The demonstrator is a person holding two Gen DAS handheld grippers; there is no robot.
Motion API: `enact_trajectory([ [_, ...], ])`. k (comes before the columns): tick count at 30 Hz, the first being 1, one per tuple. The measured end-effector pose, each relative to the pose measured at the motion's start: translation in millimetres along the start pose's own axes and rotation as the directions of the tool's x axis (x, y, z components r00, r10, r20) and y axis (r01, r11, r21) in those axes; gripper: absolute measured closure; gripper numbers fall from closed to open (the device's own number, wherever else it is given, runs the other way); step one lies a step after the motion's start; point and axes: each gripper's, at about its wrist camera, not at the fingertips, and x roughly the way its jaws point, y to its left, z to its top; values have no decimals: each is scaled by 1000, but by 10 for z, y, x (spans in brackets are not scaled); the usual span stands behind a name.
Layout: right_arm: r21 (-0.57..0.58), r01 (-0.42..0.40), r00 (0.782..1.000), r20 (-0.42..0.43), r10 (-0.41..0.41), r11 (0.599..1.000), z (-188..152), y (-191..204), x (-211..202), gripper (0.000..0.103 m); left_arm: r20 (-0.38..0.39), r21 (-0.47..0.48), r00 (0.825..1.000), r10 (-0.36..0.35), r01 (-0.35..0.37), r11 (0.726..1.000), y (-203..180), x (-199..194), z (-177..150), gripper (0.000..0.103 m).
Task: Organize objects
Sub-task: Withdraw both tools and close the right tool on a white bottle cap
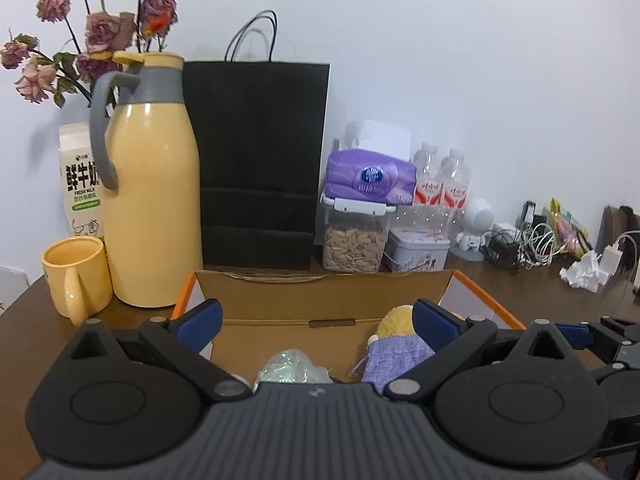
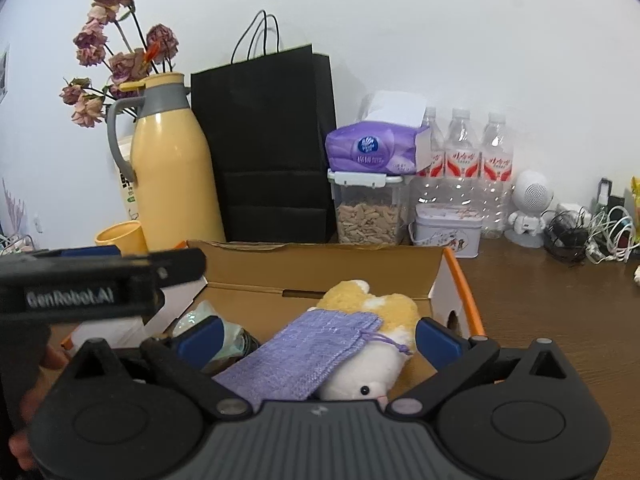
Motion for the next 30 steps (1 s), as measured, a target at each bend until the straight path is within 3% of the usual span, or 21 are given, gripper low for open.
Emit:
enact_trajectory([
  [7,2,24,1000,3,-24,1000,-172,-102,-371,1,-27,-20,1000,2,-3,1000,194,-378,-131,0],
  [13,-31,67,996,-60,-69,997,-461,-218,-665,1,-86,-43,994,71,-75,996,540,-650,-345,0],
  [18,-23,116,985,-128,-118,993,-727,-371,-847,1,-161,-43,976,145,-153,987,823,-807,-537,0],
  [22,19,145,976,-168,-140,989,-887,-498,-925,1,-192,-42,965,179,-191,981,954,-902,-620,0],
  [30,21,140,974,-184,-133,990,-924,-522,-858,3,-207,-41,960,188,-201,979,955,-986,-661,0],
])
